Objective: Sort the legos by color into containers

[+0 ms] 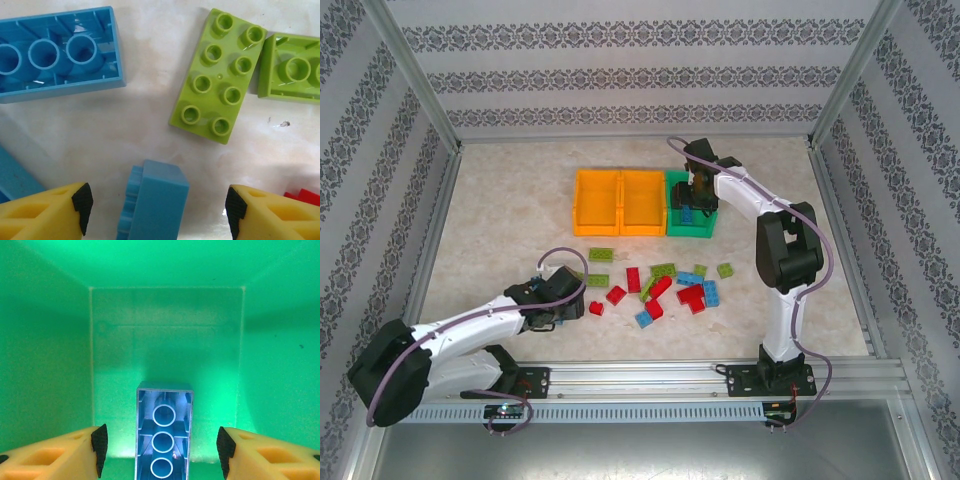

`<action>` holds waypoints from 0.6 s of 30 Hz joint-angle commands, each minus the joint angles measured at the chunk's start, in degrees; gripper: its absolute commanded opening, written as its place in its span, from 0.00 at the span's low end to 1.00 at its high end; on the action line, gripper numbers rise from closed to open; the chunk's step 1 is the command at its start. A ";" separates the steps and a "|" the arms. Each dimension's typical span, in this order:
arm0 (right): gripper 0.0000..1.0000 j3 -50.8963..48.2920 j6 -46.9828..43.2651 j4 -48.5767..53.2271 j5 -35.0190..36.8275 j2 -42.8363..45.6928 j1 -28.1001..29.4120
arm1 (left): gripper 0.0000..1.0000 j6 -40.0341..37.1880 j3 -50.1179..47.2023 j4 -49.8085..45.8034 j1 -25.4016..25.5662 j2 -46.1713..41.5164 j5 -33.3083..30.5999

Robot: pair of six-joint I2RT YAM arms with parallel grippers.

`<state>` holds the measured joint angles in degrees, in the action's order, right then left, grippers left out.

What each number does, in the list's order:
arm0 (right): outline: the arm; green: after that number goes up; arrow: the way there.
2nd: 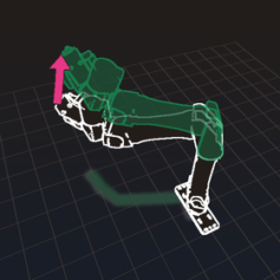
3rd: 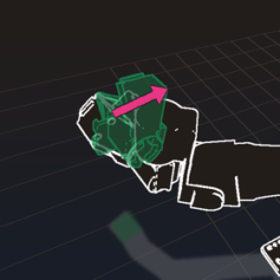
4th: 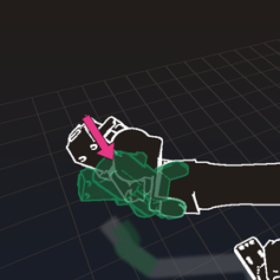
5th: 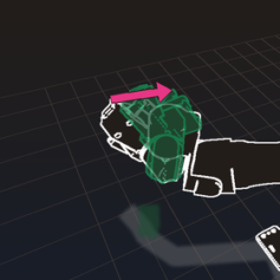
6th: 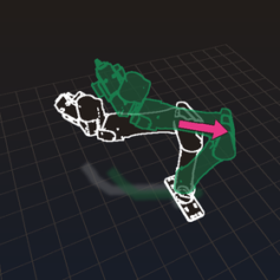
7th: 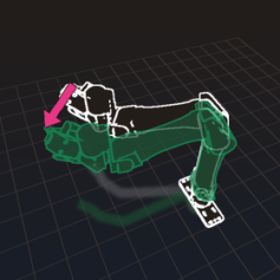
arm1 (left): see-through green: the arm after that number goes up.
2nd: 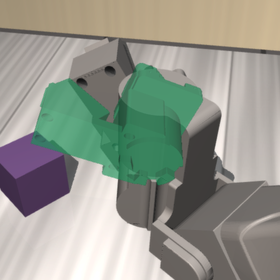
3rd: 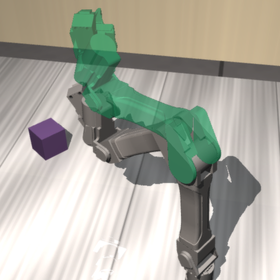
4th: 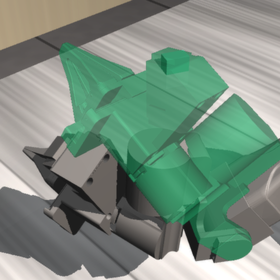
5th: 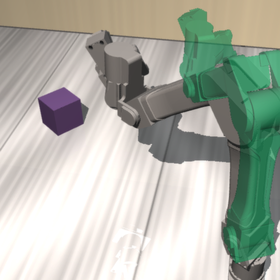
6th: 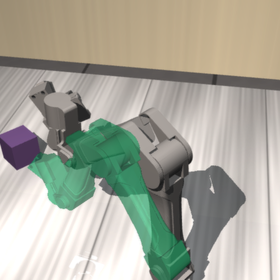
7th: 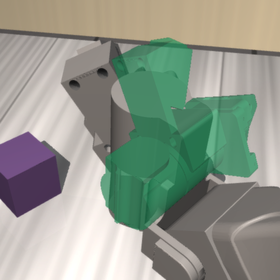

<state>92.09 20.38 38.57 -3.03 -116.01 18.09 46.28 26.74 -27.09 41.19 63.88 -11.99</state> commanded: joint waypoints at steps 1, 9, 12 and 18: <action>0.72 2.52 -1.37 -0.49 -0.90 -0.58 -0.58 | 0.69 0.83 -0.79 2.62 0.73 1.25 0.73; 0.62 2.47 -2.19 0.19 1.18 -2.31 -0.34 | 0.52 0.61 -0.74 4.06 0.73 3.12 1.27; 0.55 2.91 -2.01 0.36 1.38 -2.99 -0.18 | 0.51 0.57 -0.87 4.15 0.73 3.24 1.15; 0.57 3.62 -1.25 1.03 3.49 -3.78 0.46 | 0.48 0.65 -1.02 4.33 0.73 3.10 1.01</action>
<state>93.67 18.02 39.75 -0.67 -118.72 18.13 46.61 26.52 -23.88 41.21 66.94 -10.72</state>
